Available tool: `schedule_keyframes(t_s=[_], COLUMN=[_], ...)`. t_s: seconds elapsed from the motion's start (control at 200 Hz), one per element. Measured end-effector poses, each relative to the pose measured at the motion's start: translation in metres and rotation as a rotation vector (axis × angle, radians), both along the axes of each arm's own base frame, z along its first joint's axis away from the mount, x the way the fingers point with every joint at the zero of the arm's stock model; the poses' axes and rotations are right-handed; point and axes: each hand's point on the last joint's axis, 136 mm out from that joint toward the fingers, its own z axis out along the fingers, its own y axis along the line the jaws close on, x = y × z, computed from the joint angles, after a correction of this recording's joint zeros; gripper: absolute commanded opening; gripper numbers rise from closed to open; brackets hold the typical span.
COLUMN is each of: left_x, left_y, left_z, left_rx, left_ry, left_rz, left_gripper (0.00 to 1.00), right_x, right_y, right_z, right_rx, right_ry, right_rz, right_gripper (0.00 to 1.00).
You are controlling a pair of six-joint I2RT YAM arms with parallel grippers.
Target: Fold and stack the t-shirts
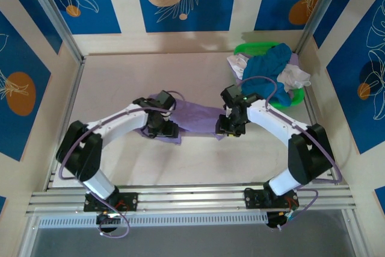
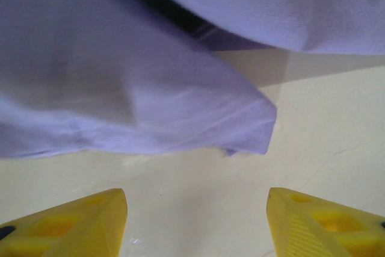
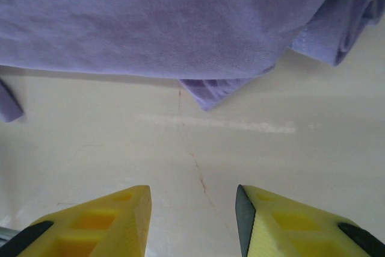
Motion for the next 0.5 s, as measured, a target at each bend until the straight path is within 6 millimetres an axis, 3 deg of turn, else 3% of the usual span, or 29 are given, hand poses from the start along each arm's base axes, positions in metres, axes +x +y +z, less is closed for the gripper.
schedule_keyframes(t_s=[0.27, 0.5], left_x=[-0.004, 0.001], left_y=[-0.018, -0.017], left_z=[-0.041, -0.046], left_rx=[0.044, 0.063], left_ry=[0.050, 0.032], left_rz=[-0.022, -0.010], left_gripper=[0.61, 0.52], right_x=[0.003, 0.010], right_y=[0.005, 0.004], right_z=[-0.034, -0.055], right_rx=[-0.033, -0.085], right_ry=[0.057, 0.068], right_rz=[0.008, 0.012], right_gripper=[0.42, 0.41])
